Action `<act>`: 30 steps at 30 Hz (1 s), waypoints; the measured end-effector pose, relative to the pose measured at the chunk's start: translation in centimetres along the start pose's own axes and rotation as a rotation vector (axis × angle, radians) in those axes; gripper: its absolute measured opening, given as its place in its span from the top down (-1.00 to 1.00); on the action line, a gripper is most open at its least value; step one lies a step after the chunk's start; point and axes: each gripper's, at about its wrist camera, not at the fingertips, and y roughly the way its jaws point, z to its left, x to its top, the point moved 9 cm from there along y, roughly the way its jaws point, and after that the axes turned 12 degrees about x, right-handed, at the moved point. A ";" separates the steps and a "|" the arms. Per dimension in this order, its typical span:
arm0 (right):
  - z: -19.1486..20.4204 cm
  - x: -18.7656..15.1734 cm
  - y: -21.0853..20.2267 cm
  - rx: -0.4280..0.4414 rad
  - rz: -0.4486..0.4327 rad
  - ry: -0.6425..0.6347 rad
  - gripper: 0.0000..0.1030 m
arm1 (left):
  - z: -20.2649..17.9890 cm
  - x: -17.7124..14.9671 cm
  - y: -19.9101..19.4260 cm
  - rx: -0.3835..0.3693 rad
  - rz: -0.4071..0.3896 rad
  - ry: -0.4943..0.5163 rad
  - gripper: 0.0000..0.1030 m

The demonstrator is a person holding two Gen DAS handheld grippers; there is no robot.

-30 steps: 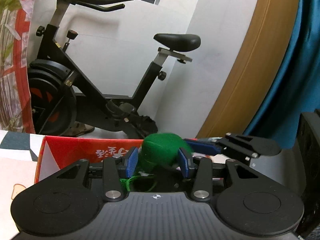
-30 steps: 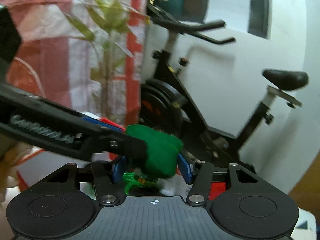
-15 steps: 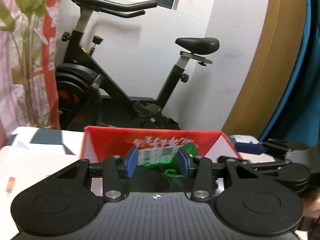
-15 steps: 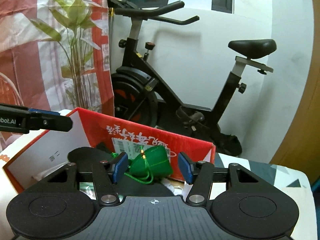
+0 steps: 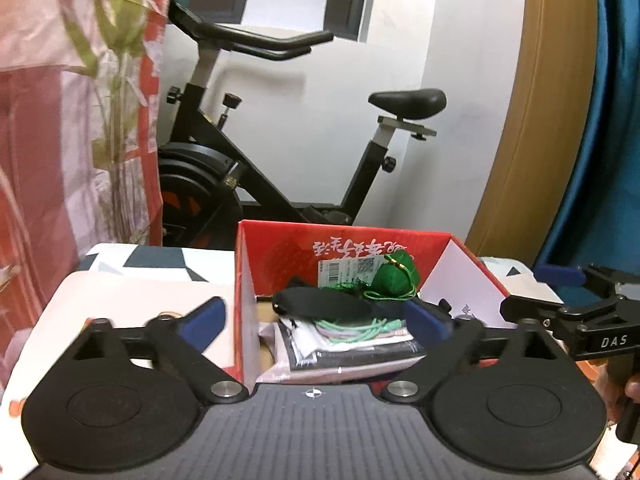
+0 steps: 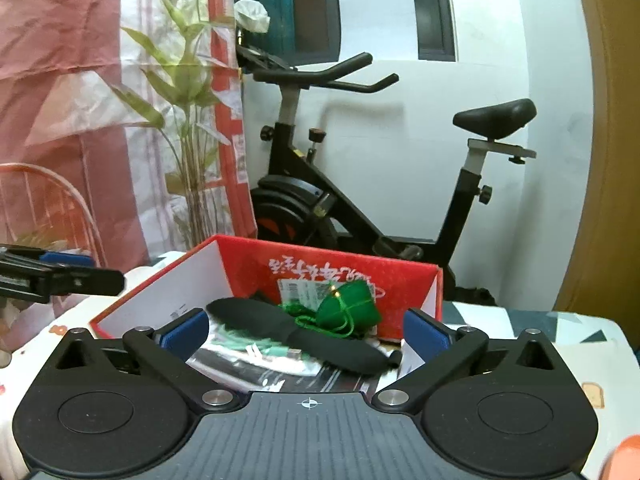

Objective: Organize soft objects
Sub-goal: 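Move both grippers to the grey knit roll beside the box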

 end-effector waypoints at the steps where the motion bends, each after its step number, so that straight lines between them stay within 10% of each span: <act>1: 0.2 -0.3 -0.4 -0.002 -0.002 0.004 -0.99 | 0.1 -0.3 -0.4 0.008 -0.005 -0.001 -1.00; 16: -0.1 -6.4 -5.0 -0.030 -0.085 0.092 -0.99 | 2.3 -7.0 -1.3 0.106 0.085 -0.061 -1.00; 30: -0.4 -15.7 -1.3 -0.105 0.067 0.116 -0.87 | 1.5 -12.6 1.4 0.145 0.127 -0.013 -1.00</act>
